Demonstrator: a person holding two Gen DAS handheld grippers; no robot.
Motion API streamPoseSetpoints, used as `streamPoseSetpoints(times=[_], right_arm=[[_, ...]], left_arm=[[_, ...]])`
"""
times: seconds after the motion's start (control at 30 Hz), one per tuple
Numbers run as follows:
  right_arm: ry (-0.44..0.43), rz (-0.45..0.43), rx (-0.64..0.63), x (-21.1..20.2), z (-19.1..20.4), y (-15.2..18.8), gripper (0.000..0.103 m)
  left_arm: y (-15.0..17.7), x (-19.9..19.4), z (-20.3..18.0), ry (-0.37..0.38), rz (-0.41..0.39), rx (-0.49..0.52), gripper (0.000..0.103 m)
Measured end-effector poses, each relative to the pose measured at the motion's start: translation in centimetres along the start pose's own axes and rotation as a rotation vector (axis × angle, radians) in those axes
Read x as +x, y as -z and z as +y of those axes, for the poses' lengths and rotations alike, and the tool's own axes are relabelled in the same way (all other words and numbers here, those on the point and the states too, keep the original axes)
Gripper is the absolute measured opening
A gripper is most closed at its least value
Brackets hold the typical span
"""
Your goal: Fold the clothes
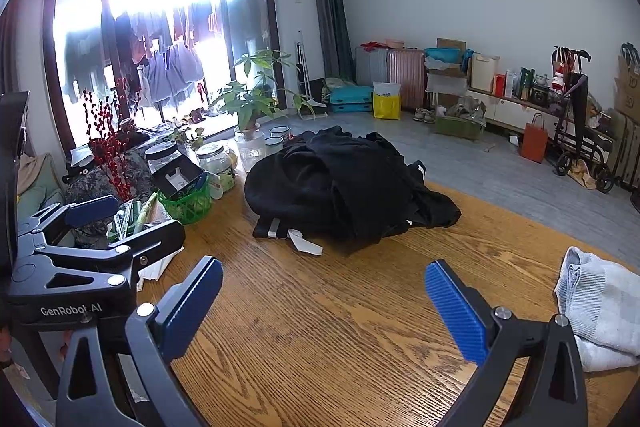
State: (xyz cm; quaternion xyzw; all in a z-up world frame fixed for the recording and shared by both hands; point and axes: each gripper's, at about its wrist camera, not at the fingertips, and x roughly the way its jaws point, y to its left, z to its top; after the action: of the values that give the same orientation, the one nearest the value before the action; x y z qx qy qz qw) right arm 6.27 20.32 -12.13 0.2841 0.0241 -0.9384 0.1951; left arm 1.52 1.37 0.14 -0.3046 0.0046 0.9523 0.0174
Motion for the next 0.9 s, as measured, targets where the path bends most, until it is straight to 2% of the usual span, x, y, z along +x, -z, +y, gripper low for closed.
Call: streamPoseSetpoints(times=[0.43,0.8,0.9], right_arm=[[-0.011,0.024,0.028,-0.1,-0.4,0.3,0.103],[0.004,0.03,0.026,-0.3,-0.5,0.8,0.103],[0.007,0.031,0.023,-0.3,-0.5,1.0,0.103]], left_arm=[[0.1,-0.7,-0.1,-0.012,-0.025,0.0,0.103],[0.3,-1.3,-0.5,-0.092,-0.06,0.033,0.103],[0.2,-1.5,-0.6,-0.087,-0.073,0.036,0.103]])
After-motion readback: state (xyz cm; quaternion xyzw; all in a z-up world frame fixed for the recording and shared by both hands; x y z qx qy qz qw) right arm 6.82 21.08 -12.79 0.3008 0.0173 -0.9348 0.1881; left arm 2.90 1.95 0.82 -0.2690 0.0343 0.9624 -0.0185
